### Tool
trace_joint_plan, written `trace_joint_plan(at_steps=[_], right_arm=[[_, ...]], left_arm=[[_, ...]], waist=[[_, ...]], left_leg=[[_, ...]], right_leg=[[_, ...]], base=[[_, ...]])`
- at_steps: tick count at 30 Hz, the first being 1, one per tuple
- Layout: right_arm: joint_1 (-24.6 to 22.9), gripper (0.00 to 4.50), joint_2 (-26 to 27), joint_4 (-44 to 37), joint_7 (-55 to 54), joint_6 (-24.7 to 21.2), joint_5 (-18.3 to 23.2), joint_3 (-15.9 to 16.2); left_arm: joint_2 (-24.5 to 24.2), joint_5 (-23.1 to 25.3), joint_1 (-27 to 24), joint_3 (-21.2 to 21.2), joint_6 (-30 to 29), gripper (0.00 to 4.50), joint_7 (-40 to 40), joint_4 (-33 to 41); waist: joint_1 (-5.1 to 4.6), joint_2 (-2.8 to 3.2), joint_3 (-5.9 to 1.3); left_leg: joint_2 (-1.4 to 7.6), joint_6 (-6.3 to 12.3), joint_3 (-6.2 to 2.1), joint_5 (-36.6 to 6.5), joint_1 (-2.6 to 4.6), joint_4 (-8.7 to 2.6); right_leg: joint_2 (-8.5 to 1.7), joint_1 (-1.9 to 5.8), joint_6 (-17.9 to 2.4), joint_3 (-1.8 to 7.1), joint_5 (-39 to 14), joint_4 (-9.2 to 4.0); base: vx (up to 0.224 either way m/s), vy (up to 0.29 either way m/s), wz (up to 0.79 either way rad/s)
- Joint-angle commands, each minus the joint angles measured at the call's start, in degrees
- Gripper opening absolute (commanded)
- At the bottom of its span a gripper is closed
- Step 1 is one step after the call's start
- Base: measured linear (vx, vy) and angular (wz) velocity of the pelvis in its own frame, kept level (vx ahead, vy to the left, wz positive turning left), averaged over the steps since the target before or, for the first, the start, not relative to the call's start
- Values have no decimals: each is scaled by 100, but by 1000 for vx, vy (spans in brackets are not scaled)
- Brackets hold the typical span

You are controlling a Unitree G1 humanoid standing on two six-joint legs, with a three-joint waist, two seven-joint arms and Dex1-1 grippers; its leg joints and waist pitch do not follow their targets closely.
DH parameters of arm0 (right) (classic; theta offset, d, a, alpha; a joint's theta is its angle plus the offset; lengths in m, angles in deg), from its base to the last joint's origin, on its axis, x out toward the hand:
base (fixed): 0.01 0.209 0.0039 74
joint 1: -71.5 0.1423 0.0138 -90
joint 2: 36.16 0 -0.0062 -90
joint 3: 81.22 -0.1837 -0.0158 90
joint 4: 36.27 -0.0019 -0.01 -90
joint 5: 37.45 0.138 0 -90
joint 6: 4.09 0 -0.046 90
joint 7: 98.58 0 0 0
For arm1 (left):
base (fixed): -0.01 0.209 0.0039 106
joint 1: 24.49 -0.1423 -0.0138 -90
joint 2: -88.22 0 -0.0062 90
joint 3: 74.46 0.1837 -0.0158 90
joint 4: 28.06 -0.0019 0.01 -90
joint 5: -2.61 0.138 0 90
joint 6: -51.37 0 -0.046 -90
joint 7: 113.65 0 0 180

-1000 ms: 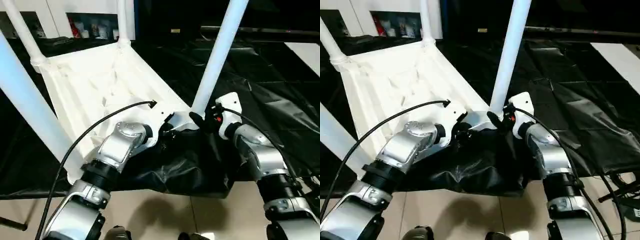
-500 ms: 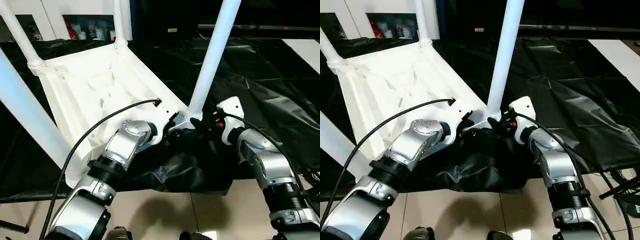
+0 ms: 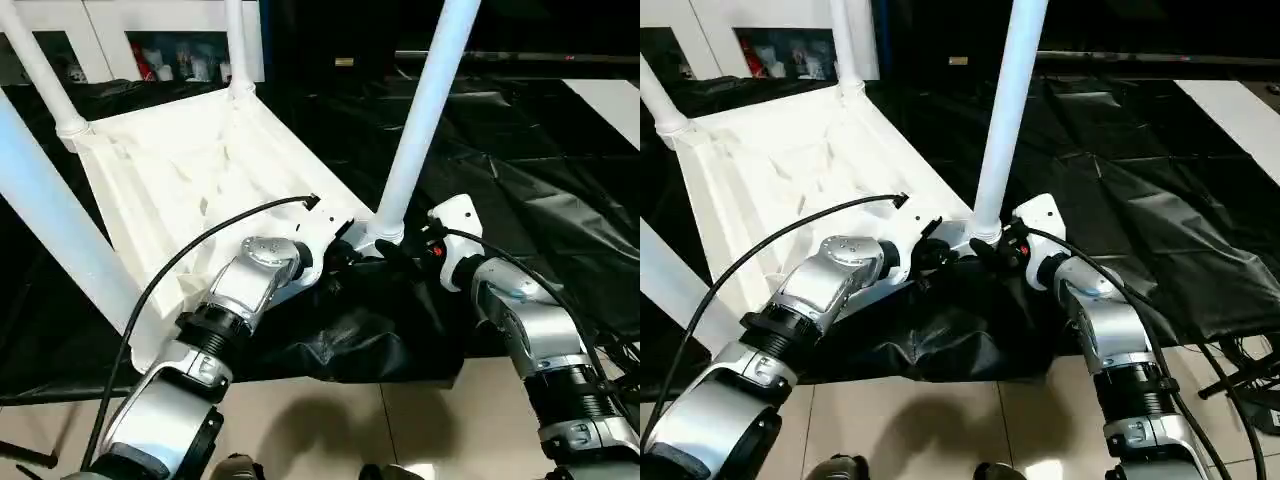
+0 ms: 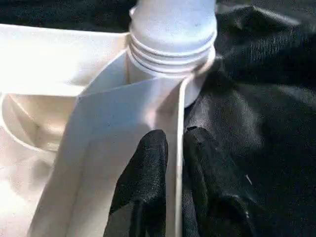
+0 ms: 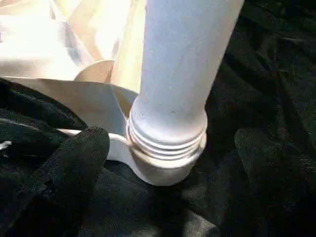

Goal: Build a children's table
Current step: Rotate leg to tighten

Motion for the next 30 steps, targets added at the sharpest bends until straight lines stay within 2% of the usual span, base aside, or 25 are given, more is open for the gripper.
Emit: trace_joint_plan(at_steps=[1,3,5,12,13,14,15,17,18,19,21,23,25,26,29,30], right_arm=[[-31,450,-101,-109,30,-41,-20,-52],[-27,450,-123,-111,30,-43,-18,-65],[-15,450,-147,-89,30,-26,-21,-77],[76,450,-206,23,42,45,-9,-117],[100,450,-227,62,78,83,-5,-107],[110,450,-237,78,95,100,-2,-101],[127,450,-265,107,155,144,0,-79],[136,450,-319,125,301,250,5,-35],[115,450,-355,89,486,283,89,-30],[100,450,-379,63,618,302,151,-29],[-46,450,-506,-123,1196,323,374,55],[-101,450,-548,-181,1377,343,436,90],[-169,450,-597,-235,1601,358,512,136],[-213,450,-635,-263,1772,357,547,189],[-267,450,-715,-196,2082,455,466,398],[-247,450,-698,-82,2055,608,314,486]], left_arm=[[-120,157,33,74,-82,54,25,-202],[-151,179,46,113,-110,53,79,-200],[-180,212,59,155,-112,14,113,-211],[-270,174,62,175,-159,5,340,-132],[-338,146,16,222,-199,5,523,-54],[-373,133,-8,251,-217,5,610,-17],[-453,105,-88,330,-179,5,838,79],[-582,-3,-266,413,-248,5,1211,311],[-677,-88,-399,440,-121,5,1465,486],[-744,-146,-491,460,-18,5,1641,605],[-990,-359,-819,452,459,5,2125,1049],[-1064,-449,-929,435,584,5,2287,1199],[-1161,-531,-1066,406,689,5,2425,1380],[-1220,-551,-1135,386,664,5,2456,1477],[-1388,-565,-1296,370,622,5,2538,1709],[-1453,-595,-1380,365,587,5,2600,1839]], waist=[[19,8,-424],[20,18,-430],[19,15,-441],[23,8,-469],[20,-26,-474],[29,-4,-480],[29,-32,-479],[31,-16,-477],[26,-52,-466],[33,-24,-459],[23,-54,-455],[22,-28,-436],[17,-38,-418],[18,-37,-424],[13,-42,-414],[9,-46,-412]], left_leg=[[40,258,17,-1290,76,-335],[46,222,8,-1319,82,-343],[42,220,9,-1288,80,-337],[41,281,8,-1055,61,-321],[39,311,16,-1021,61,-313],[43,335,11,-962,60,-312],[45,355,15,-945,61,-312],[55,377,19,-911,65,-310],[59,395,29,-926,71,-311],[69,417,24,-970,65,-316],[84,430,15,-1100,66,-330],[91,406,24,-1192,79,-339],[94,355,27,-1289,95,-357],[103,327,17,-1297,86,-361],[104,305,18,-1317,85,-368],[103,299,19,-1288,81,-369]], right_leg=[[-219,373,-1148,185,-1299,-440],[-223,369,-1122,185,-1369,-444],[-219,370,-1130,186,-1291,-440],[-221,393,-1244,183,-952,-389],[-218,397,-1270,183,-877,-384],[-228,401,-1304,184,-827,-366],[-233,398,-1312,184,-821,-372],[-238,396,-1362,191,-763,-354],[-228,387,-1383,193,-761,-357],[-236,386,-1402,194,-795,-348],[-253,394,-1349,190,-979,-364],[-248,367,-1266,201,-1188,-387],[-243,342,-1195,204,-1413,-406],[-257,353,-1172,205,-1473,-393],[-260,332,-1127,209,-1596,-400],[-258,325,-1110,209,-1600,-398]], base=[[0,0,0],[0,0,0],[0,0,0],[0,0,0],[0,0,0],[0,0,0],[0,0,0],[0,0,0],[0,0,0],[0,0,0],[0,0,0],[0,0,0],[0,0,0],[0,0,0],[0,0,0],[0,0,0]])
